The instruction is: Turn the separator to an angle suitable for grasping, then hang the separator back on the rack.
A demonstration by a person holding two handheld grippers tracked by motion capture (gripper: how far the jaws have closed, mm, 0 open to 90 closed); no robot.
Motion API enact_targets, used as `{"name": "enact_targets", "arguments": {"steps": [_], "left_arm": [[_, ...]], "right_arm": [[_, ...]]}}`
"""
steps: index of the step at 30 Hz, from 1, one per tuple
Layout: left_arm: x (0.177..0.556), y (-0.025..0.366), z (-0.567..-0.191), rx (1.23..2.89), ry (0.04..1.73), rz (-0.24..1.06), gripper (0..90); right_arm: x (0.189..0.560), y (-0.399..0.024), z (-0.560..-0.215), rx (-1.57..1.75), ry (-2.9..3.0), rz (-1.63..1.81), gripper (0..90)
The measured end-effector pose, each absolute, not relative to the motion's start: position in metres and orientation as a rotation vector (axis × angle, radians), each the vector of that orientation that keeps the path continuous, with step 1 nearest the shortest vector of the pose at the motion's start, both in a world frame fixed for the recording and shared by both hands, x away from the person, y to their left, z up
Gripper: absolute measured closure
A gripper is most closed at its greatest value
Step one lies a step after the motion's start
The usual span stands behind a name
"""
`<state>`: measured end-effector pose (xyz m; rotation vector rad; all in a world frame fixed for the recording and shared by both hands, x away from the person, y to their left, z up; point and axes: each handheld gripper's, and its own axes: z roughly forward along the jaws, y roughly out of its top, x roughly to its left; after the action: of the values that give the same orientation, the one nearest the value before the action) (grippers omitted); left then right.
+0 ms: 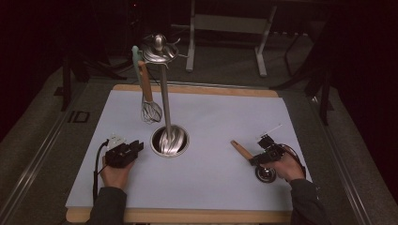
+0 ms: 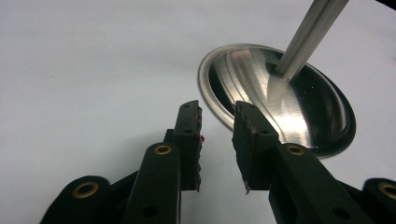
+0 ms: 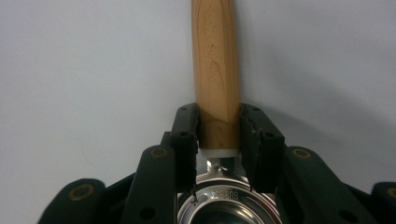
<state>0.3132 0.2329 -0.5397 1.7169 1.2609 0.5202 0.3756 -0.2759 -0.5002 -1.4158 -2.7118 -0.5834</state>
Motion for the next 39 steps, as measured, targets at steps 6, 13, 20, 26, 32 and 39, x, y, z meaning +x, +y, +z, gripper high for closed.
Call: {"name": "enact_targets", "arguments": {"steps": [6, 13, 20, 26, 32, 39], "left_arm": [[0.313, 0.233, -0.540, 1.720, 1.261, 0.522, 71.8], [0.313, 0.233, -0.540, 1.721, 1.260, 0.520, 71.7], [0.313, 0.232, -0.540, 1.724, 1.260, 0.525, 71.8], [0.313, 0.232, -0.540, 1.728, 1.259, 0.525, 71.7], [0.313, 0.232, -0.540, 1.730, 1.259, 0.527, 71.6], [0.313, 0.231, -0.540, 1.733, 1.258, 0.532, 71.1]], "right_arm": [[0.379, -0.268, -0.499, -1.414, -2.737, -0.484, 67.5], [0.379, -0.262, -0.497, -1.431, -2.768, -0.440, 69.9], [0.374, -0.263, -0.497, -1.440, -2.757, -0.538, 70.1], [0.371, -0.262, -0.491, -1.449, -2.743, -0.616, 70.5], [0.369, -0.260, -0.487, -1.435, -2.731, -0.713, 70.5], [0.364, -0.255, -0.486, -1.421, -2.736, -0.863, 70.6]]}}
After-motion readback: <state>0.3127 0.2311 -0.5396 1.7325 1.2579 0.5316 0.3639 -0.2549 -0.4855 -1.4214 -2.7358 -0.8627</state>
